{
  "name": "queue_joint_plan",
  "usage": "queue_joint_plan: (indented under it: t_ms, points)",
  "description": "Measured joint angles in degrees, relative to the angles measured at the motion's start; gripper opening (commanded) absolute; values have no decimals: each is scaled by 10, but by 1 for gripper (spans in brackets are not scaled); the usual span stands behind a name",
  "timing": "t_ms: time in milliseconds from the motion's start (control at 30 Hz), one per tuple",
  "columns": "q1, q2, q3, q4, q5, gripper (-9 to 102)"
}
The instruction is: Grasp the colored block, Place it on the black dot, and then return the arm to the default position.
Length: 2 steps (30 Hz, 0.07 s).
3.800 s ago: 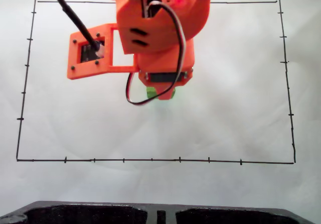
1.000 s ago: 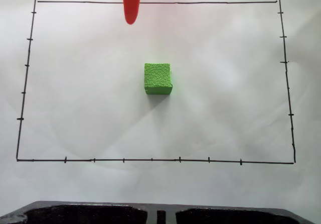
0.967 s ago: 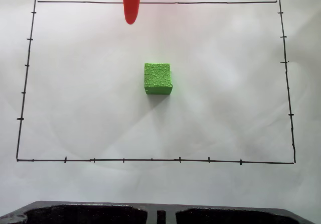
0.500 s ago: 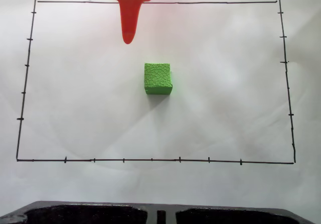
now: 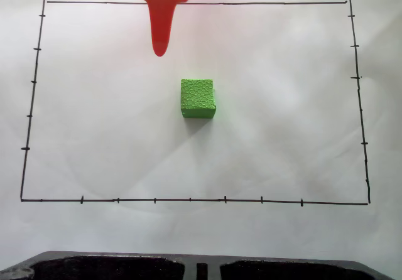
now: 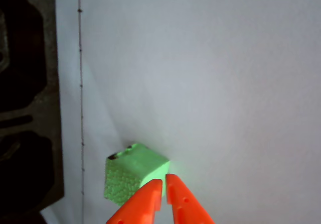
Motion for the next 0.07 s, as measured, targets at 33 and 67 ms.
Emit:
queue_joint_plan:
  t_ms: [33, 67]
  points:
    - [0, 0, 0, 0, 0, 0]
    - [0, 0, 0, 0, 0, 0]
